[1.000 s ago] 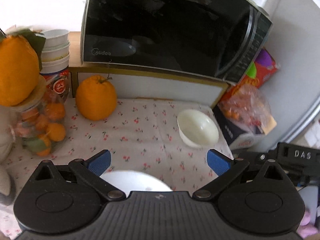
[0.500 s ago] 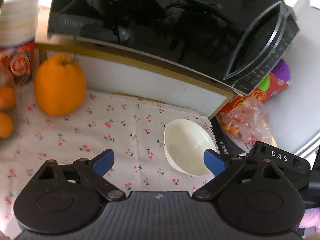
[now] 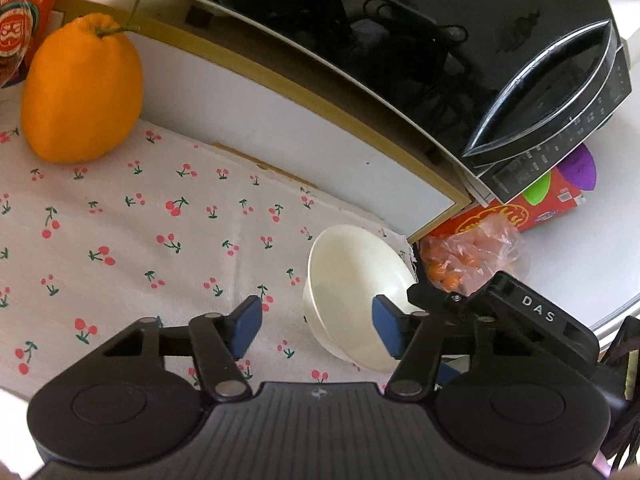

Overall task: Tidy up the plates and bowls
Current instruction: 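Close both grippers on the small white bowl rim and lift it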

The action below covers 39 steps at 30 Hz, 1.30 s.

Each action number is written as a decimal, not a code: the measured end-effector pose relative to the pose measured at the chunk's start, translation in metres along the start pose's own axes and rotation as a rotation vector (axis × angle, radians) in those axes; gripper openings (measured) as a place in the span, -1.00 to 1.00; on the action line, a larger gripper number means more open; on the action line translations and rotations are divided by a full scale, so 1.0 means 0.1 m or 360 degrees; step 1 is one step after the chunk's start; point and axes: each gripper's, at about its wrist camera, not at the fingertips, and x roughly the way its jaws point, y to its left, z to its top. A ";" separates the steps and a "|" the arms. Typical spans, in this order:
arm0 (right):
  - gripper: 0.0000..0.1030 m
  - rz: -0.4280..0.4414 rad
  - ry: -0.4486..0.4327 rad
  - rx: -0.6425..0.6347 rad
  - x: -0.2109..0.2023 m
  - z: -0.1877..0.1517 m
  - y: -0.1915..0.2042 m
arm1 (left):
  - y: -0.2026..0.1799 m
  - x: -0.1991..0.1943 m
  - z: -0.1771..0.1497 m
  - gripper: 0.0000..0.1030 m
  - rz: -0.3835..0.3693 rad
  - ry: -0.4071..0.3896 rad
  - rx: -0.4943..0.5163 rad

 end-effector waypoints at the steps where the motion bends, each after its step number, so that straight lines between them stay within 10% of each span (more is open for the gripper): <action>1: 0.30 0.0002 -0.0004 0.0003 0.01 0.00 -0.01 | 0.01 0.01 0.00 -0.01 -0.0007 -0.0004 -0.0005; 17: -0.76 -0.0018 -0.0017 -0.0078 0.12 -0.05 -0.02 | 0.03 0.13 -0.08 -0.80 -0.0050 -0.0011 0.0003; 39: -0.78 0.0012 -0.0090 -0.0126 -0.28 -0.12 0.33 | -0.08 -0.31 0.02 -0.81 -0.0113 -0.0069 0.0039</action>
